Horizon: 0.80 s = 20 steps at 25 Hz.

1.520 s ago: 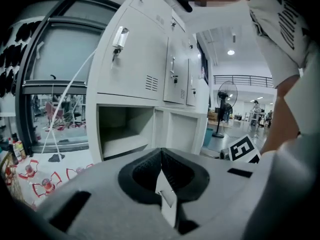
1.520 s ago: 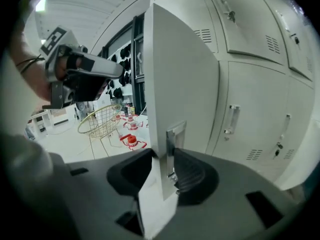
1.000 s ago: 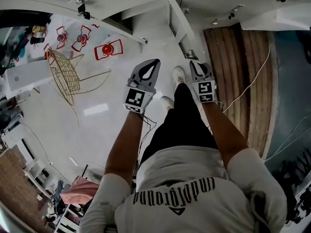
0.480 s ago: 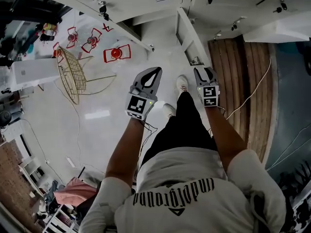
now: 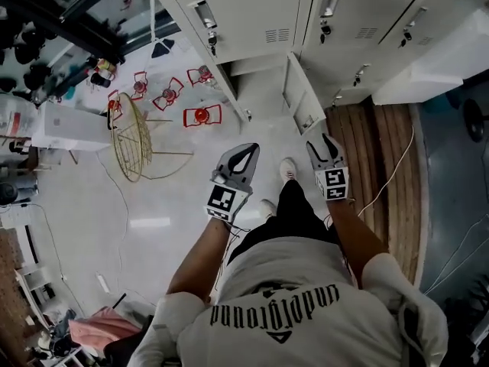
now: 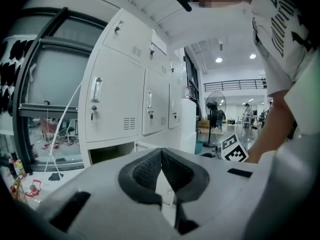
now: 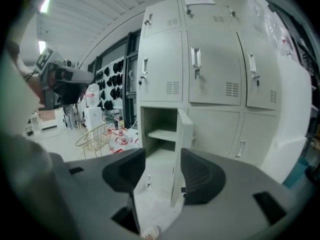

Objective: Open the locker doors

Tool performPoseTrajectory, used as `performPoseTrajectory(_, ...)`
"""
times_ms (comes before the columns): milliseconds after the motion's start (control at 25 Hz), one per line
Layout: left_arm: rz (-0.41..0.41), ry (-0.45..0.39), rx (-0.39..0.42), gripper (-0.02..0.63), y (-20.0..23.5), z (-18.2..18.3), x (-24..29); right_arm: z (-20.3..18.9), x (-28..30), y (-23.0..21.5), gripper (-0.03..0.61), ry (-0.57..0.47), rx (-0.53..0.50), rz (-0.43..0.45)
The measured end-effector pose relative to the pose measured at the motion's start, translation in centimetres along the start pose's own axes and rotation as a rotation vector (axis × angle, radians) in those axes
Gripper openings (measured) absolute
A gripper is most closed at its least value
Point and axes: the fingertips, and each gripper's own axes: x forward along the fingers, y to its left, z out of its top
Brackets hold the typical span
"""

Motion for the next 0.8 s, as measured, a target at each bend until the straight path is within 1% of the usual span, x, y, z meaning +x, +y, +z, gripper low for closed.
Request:
performPoseTrajectory(240, -0.006, -0.083, 0.026, 0.008, -2.9, 5.3, -2.9, 7.8, -6.7, 3.3, 0.229, -0.156, -0.021, 0.020)
performPoseTrajectory(360, -0.021, -0.124, 0.029, 0.008, -4.4, 7.3, -3.5, 10.5, -9.5, 4.0, 0.230, -0.204, -0.035, 0.024)
performPoseTrajectory(480, -0.050, -0.151, 0.042, 0.008, -5.5, 9.1, -3.4, 12.4, -11.3, 3.5, 0.229, -0.235, -0.047, 0.011)
performPoseTrajectory(640, -0.063, -0.172, 0.045, 0.008, -5.8, 11.4, -2.9, 14.5, -12.3, 2.0, 0.229, -0.275, -0.051, -0.022)
performPoseTrajectory(800, -0.097, -0.190, 0.065, 0.008, -7.4, 13.4, -0.8, 16.3, -13.7, 0.1, 0.229, -0.327, -0.053, -0.045)
